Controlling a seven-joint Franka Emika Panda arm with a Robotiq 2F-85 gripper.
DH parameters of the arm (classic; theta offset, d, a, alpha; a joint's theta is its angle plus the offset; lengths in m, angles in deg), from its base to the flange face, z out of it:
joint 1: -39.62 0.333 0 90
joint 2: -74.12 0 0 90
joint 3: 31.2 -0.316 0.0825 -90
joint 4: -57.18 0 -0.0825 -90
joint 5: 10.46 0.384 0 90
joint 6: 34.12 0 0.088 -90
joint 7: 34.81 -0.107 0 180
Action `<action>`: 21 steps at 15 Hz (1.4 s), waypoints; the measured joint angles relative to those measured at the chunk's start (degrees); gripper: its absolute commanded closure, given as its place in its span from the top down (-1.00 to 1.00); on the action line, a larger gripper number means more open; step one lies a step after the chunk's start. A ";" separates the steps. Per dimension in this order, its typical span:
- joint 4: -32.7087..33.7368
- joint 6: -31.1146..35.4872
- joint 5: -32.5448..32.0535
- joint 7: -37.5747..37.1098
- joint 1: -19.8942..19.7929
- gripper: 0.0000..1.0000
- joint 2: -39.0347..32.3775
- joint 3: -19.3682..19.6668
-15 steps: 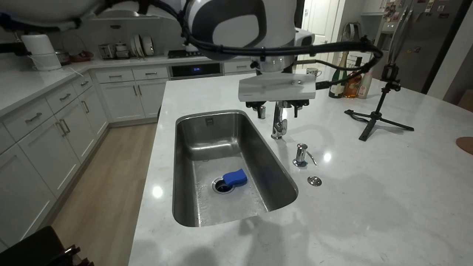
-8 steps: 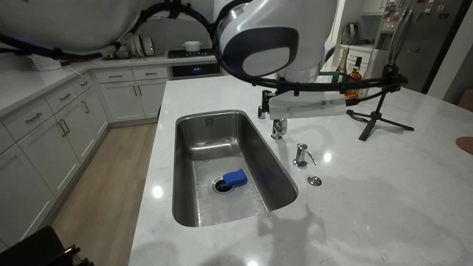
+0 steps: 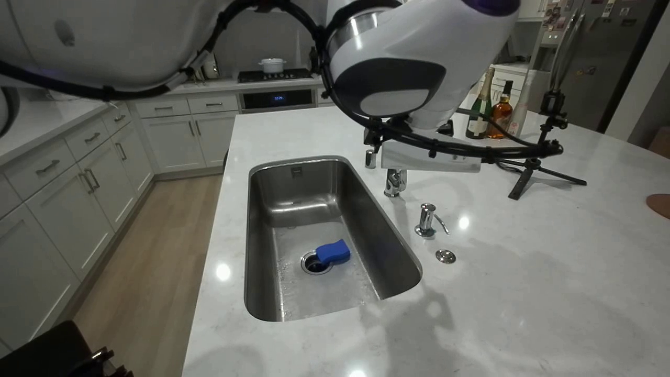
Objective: Pull the faucet head
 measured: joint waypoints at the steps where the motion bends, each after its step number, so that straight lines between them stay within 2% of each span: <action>1: 0.60 -0.02 1.20 0.27 -0.31 1.00 -0.37 -0.44; 8: 4.13 0.25 6.84 4.87 -1.74 1.00 -2.32 -2.26; 18: 4.19 0.37 6.87 5.00 -1.75 1.00 -2.84 -2.23; 21: 3.41 3.96 8.09 5.52 -1.75 1.00 -2.56 -2.43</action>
